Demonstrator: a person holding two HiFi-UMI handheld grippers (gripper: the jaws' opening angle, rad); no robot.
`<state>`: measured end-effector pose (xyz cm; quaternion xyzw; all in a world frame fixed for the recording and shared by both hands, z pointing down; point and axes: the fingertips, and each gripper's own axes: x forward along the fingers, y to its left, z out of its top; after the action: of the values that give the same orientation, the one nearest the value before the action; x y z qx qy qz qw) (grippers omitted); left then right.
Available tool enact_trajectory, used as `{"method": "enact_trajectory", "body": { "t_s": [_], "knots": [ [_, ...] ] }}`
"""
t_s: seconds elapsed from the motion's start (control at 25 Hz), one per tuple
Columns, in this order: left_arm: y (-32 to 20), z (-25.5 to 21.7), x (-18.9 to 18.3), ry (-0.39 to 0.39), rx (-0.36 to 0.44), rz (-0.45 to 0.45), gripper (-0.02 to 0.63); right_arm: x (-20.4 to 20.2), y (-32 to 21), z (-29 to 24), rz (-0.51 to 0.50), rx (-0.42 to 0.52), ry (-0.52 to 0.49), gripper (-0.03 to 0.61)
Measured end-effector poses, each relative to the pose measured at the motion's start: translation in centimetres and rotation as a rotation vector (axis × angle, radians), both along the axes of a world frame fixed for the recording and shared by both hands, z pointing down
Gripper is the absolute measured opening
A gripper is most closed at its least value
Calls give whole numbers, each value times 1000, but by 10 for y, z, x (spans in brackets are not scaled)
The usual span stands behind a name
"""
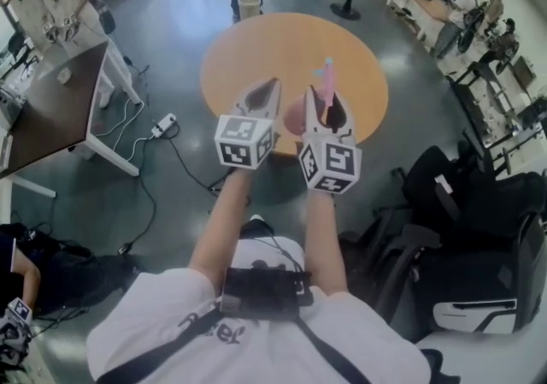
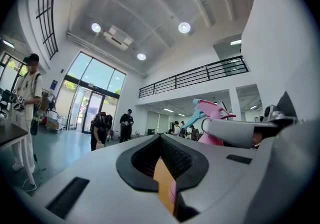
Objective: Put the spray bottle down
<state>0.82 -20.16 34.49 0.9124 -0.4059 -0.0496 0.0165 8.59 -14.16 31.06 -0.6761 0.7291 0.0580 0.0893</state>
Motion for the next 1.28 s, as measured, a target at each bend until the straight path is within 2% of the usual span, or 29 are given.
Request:
{"method": "enact_trajectory", "body": {
  "t_s": [0.28,0.52,0.96,1.28],
  "knots": [
    [-61,-10,22,11,19,12,12,14,-60,-3,-6,-1,17,158],
    [-104,-26,44,-13,65,44,12,43,-97,-21,51,42,-3,158],
    [-121,12,65,-9,-15,129,12,55,-123,19,106,-46,-13,158],
    [-145,14,54,6,-15,94,12,49,-149,29,69,-59,-15,158]
  ]
}}
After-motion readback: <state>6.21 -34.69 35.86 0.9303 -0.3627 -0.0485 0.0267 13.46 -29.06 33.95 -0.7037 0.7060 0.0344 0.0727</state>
